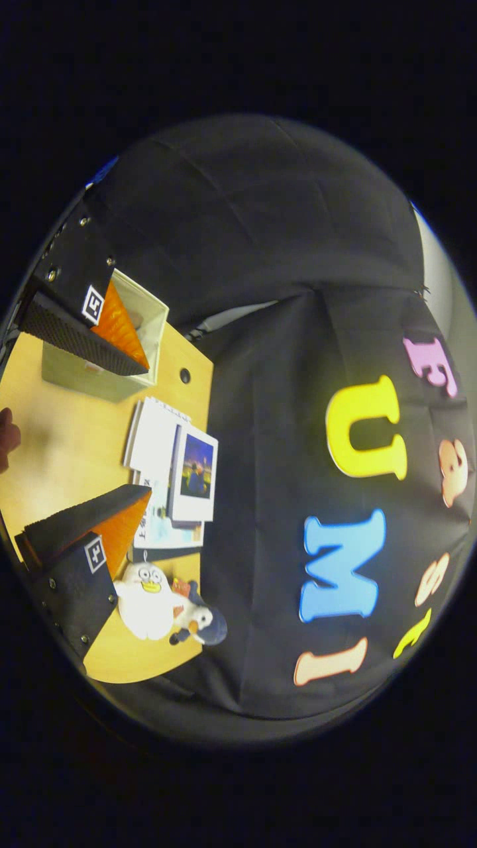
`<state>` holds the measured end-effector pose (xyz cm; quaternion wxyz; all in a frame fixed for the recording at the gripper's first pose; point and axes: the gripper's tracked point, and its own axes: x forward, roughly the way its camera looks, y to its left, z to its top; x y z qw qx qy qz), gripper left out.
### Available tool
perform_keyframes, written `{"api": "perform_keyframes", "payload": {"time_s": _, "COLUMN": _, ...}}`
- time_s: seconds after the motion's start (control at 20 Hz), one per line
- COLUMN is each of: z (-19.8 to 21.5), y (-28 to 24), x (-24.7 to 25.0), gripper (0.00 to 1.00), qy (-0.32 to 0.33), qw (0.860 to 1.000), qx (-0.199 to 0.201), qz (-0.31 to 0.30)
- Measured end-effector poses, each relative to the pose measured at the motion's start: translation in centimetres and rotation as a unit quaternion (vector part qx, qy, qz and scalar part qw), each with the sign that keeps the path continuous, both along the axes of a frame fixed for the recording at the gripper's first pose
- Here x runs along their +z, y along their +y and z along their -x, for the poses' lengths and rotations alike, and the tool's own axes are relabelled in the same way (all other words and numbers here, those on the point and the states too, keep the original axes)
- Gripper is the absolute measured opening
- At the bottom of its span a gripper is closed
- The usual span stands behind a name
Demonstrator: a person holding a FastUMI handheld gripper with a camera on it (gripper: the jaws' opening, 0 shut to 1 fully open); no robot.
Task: Open the storage box then place both shoes into the box .Put the left shoe in first, then the right shoe, with the right side of both shoes facing outward in a uniform manner.
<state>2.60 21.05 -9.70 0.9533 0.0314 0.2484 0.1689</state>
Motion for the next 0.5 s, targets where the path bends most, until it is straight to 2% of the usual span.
{"api": "perform_keyframes", "payload": {"time_s": 0.3, "z": 0.3, "y": -11.8, "x": 3.3, "gripper": 1.0, "qy": -0.099, "qw": 0.99, "qx": -0.101, "qz": -0.009}}
{"api": "perform_keyframes", "payload": {"time_s": 0.5, "z": 0.7, "y": -16.2, "x": 5.5, "gripper": 0.99, "qy": -0.139, "qw": 0.981, "qx": -0.135, "qz": -0.001}}
